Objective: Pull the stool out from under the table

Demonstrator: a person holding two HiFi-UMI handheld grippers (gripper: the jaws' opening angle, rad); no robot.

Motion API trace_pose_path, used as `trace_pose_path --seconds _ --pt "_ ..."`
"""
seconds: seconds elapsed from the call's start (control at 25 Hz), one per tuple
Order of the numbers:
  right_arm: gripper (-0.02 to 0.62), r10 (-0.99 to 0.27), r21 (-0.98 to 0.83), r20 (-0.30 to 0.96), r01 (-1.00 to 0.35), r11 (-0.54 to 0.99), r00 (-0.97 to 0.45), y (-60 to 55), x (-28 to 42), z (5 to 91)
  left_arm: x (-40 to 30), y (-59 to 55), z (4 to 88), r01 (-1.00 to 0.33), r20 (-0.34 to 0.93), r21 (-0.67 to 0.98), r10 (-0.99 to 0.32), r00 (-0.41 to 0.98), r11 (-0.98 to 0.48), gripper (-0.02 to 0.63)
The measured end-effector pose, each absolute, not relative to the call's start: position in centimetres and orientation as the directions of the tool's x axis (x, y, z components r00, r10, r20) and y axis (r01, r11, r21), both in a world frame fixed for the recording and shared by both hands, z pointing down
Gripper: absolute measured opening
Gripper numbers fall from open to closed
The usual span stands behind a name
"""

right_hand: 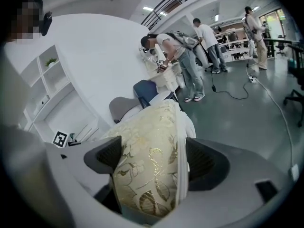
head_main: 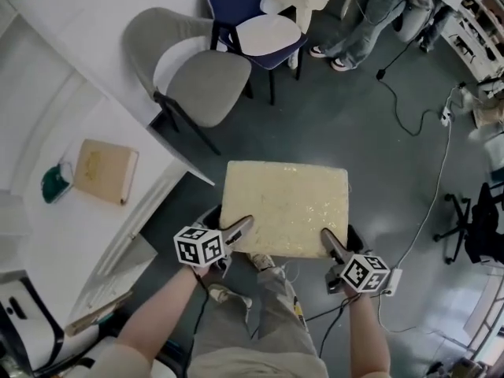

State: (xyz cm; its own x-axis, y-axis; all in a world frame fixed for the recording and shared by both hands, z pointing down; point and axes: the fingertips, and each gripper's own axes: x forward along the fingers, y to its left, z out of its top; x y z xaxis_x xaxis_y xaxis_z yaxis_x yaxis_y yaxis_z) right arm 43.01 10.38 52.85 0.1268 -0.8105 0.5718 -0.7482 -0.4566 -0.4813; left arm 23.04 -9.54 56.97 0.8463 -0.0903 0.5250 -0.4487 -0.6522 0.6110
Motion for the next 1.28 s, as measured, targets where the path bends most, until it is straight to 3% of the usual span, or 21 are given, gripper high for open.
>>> trace_pose_path --seconds 0.48,1.28 --pt "0.439 -0.795 -0.492 0.570 -0.688 -0.533 0.207 13.4 46.3 53.9 28.3 -8.5 57.5 -0.397 0.552 0.601 0.000 0.834 -0.694 0.459" --pt "0.439 -0.844 -0.525 0.496 -0.704 -0.479 0.205 7.1 52.1 67.0 33.6 -14.7 68.6 -0.378 0.500 0.565 -0.060 0.864 -0.734 0.459"
